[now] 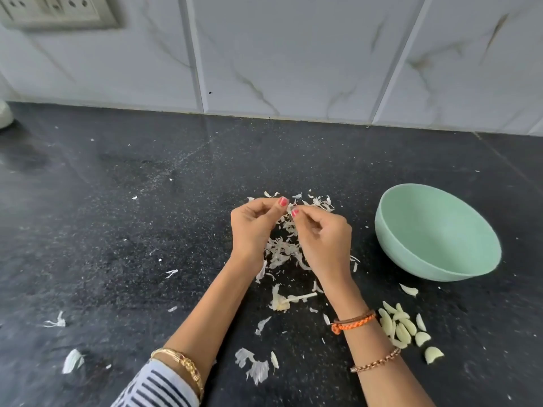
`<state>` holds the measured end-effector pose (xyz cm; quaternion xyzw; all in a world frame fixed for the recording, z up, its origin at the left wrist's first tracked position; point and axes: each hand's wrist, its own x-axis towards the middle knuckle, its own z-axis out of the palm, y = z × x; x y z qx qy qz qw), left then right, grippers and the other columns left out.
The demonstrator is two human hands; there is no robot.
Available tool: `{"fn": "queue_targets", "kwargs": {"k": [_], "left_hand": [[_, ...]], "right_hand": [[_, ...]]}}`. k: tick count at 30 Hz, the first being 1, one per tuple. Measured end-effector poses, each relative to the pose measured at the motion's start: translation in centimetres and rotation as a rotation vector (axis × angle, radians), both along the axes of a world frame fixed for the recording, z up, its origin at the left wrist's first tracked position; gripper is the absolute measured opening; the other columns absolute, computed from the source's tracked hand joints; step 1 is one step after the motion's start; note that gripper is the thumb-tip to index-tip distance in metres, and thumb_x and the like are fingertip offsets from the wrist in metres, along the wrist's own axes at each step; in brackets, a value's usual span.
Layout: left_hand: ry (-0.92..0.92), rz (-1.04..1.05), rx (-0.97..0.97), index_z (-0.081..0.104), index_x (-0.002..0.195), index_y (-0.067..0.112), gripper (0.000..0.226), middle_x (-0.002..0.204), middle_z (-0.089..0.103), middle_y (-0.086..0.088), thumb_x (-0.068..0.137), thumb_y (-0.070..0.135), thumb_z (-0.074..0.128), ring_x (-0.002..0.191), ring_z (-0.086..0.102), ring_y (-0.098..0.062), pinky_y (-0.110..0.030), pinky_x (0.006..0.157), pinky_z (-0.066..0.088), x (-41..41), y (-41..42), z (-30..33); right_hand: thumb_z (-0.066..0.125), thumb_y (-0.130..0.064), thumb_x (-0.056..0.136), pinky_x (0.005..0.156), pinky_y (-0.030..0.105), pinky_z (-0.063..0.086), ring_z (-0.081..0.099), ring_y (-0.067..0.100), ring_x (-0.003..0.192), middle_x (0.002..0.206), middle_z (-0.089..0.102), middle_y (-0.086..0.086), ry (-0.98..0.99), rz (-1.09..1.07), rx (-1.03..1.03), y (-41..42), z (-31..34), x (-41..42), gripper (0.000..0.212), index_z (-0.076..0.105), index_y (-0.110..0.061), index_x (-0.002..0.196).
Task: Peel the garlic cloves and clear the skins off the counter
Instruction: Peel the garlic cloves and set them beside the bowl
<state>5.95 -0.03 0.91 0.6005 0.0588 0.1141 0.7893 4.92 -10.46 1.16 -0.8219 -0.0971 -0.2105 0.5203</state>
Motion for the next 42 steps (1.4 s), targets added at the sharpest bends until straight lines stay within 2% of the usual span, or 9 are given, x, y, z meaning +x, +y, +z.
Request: {"fn": "queue_targets", "kwargs": {"k": [3,5,9,11,15,23,33,38,42], "left_hand": [[0.015,0.018,-0.030,0.069,0.072,0.009,0.009,0.061,0.066,0.010,0.080,0.005,0.067,0.055,0.051,0.000,-0.015,0.057,0.042,0.0,0.0,0.0],[0.039,0.018,-0.049,0.070,0.073,0.010,0.007,0.060,0.066,0.009,0.079,0.008,0.068,0.057,0.049,-0.005,-0.020,0.059,0.042,-0.1,0.1,0.0],[0.052,-0.040,-0.070,0.074,0.067,0.017,0.015,0.060,0.066,0.004,0.078,0.008,0.068,0.063,0.053,-0.013,-0.029,0.066,0.046,-0.4,-0.1,0.5],[0.048,-0.034,-0.058,0.073,0.062,0.020,0.020,0.059,0.066,0.004,0.078,0.008,0.069,0.060,0.056,-0.010,-0.026,0.065,0.047,-0.5,-0.3,0.9],[0.033,-0.003,-0.021,0.072,0.059,0.021,0.021,0.057,0.065,0.006,0.076,0.008,0.072,0.063,0.051,-0.014,-0.025,0.062,0.043,-0.8,-0.3,1.1],[-0.069,-0.008,0.100,0.063,0.065,0.005,0.018,0.045,0.058,0.012,0.083,0.003,0.065,0.043,0.049,0.004,-0.007,0.049,0.037,-1.4,-0.7,1.4],[-0.174,-0.059,0.341,0.069,0.078,0.008,0.008,0.042,0.054,0.016,0.084,0.007,0.064,0.040,0.038,0.001,-0.010,0.045,0.032,-0.8,-0.6,0.8],[-0.101,-0.057,0.149,0.066,0.066,0.007,0.018,0.052,0.054,0.001,0.084,0.008,0.064,0.048,0.039,-0.004,-0.013,0.050,0.036,-0.2,0.2,0.4],[-0.042,-0.029,0.095,0.065,0.067,0.011,0.017,0.046,0.053,0.013,0.084,0.010,0.065,0.045,0.039,0.001,-0.013,0.051,0.036,-0.2,0.1,0.0]], "right_hand": [[0.063,-0.005,0.086,0.052,0.025,0.047,0.060,0.018,0.059,0.065,0.069,0.007,0.020,0.031,0.020,-0.1,0.4,-0.2,0.012,0.074,-0.006,0.082],[0.064,-0.004,0.084,0.059,0.018,0.051,0.064,0.011,0.068,0.074,0.072,0.005,0.026,0.027,-0.008,-0.2,0.6,-0.6,0.010,0.074,-0.005,0.086],[0.062,-0.008,0.085,0.054,0.028,0.049,0.060,0.016,0.056,0.061,0.066,0.005,-0.027,-0.017,-0.130,0.0,0.3,-1.0,0.017,0.070,-0.005,0.070],[0.061,-0.008,0.084,0.053,0.030,0.047,0.058,0.020,0.054,0.058,0.064,0.008,-0.039,-0.051,-0.139,0.0,0.3,-0.8,0.019,0.068,-0.003,0.067],[0.064,-0.008,0.082,0.059,0.011,0.044,0.057,0.005,0.059,0.071,0.070,0.002,-0.041,-0.100,-0.084,-0.1,0.7,-1.1,0.011,0.073,-0.006,0.086],[0.060,-0.013,0.079,0.045,0.021,0.030,0.048,0.024,0.045,0.046,0.054,0.006,-0.127,-0.141,-0.148,-0.1,0.3,-0.7,0.024,0.064,-0.005,0.057],[0.069,-0.010,0.073,0.056,0.035,0.047,0.054,0.021,0.047,0.051,0.062,0.013,0.031,-0.137,0.039,-1.0,0.3,-0.2,0.015,0.072,-0.005,0.060],[0.072,-0.003,0.072,0.064,0.034,0.055,0.059,0.002,0.053,0.057,0.066,-0.006,0.142,-0.035,0.238,-0.7,0.3,-0.3,0.009,0.075,-0.012,0.070],[0.078,-0.006,0.070,0.063,0.023,0.052,0.060,0.002,0.055,0.058,0.066,-0.008,0.117,-0.057,0.216,-1.0,-0.1,-0.2,0.010,0.072,-0.013,0.065]]}}
